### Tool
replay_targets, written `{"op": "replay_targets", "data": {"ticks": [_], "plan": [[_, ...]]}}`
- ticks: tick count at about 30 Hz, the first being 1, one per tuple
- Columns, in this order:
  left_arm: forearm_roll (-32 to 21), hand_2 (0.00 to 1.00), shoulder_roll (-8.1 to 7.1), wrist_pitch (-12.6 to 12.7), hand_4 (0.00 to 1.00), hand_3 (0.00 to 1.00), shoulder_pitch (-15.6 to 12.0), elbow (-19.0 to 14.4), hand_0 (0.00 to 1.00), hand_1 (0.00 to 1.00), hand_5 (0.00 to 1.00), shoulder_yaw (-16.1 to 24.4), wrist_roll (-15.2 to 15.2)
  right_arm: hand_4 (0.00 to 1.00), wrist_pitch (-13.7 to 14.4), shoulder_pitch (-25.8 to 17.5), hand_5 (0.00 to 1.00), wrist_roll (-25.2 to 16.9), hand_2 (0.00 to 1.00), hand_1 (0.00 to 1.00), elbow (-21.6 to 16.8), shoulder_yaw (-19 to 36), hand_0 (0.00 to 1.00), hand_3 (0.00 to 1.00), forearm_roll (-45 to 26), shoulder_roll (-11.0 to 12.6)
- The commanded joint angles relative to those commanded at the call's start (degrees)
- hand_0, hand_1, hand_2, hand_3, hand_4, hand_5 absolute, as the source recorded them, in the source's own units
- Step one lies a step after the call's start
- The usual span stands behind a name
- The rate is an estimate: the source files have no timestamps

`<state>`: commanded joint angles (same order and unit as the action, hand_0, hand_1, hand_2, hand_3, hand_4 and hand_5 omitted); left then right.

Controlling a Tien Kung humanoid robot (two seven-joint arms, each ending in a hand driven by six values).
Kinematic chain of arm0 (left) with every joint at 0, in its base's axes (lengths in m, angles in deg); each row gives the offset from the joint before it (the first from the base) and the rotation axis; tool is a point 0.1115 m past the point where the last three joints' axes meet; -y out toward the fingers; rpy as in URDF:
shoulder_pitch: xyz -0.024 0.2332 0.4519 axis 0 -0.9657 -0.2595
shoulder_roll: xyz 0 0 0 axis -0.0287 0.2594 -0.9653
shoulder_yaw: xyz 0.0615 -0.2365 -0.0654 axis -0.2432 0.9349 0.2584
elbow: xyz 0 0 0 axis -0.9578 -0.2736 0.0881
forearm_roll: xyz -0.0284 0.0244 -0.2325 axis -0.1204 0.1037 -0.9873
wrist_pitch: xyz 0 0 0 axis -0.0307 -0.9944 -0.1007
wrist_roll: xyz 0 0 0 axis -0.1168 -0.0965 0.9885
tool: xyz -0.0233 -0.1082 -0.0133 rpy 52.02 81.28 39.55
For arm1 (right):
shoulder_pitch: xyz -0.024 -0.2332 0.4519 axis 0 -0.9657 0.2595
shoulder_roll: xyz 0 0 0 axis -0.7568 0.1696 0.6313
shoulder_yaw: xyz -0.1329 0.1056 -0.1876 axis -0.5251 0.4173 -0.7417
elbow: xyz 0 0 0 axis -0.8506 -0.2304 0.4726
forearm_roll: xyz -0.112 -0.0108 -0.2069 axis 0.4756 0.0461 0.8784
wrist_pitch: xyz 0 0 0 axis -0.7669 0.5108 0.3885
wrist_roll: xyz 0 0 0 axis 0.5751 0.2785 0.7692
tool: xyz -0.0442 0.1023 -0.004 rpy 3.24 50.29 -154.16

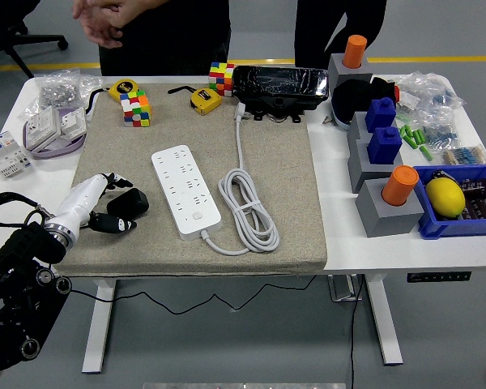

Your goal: Pick up the plug,place it near the board,insert it into the board,press the button

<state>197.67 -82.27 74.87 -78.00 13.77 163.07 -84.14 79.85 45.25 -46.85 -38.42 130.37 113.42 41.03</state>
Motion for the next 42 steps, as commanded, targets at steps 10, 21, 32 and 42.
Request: {"op": "replay_targets", "data": {"ticks": [10, 21, 32, 42], "plan": [[0.43, 0.703, 0.23, 0.20, 0.998, 0.655, -0.41, 0.10, 0.645, 0.711, 0.002, -0.21, -0.04, 0.998, 0.03, -0.10, 0.984, -0.06, 0.730, 0.735, 0.00, 0.14, 0.786, 0.758, 0.17, 0.02], [0.23, 0.610, 0.63, 1.49, 0.998, 0.590, -0.42, 0.63, 0.540, 0.619, 0.002, -0.15, 0.78, 0.998, 0.05, -0.17, 0.984, 0.10, 0.730, 0.737, 0.00, 0.43, 0.786, 0.758, 0.41, 0.10], [-0.08, 0.587, 0.81, 2.56, 0.968, 0.565, -0.15, 0.72, 0.551, 0.572, 0.002, -0.09, 0.89, 0.998, -0.05, -0.03, 0.984, 0.14, 0.729, 0.736, 0.00, 0.41, 0.786, 0.757, 0.32, 0.10], [0.03, 0.581, 1.08, 3.21, 0.923, 0.559, -0.01, 1.10, 0.521, 0.565, 0.002, 0.20, 0.91, 0.998, -0.09, -0.03, 0.984, 0.14, 0.729, 0.737, 0.00, 0.36, 0.786, 0.757, 0.32, 0.07]]}}
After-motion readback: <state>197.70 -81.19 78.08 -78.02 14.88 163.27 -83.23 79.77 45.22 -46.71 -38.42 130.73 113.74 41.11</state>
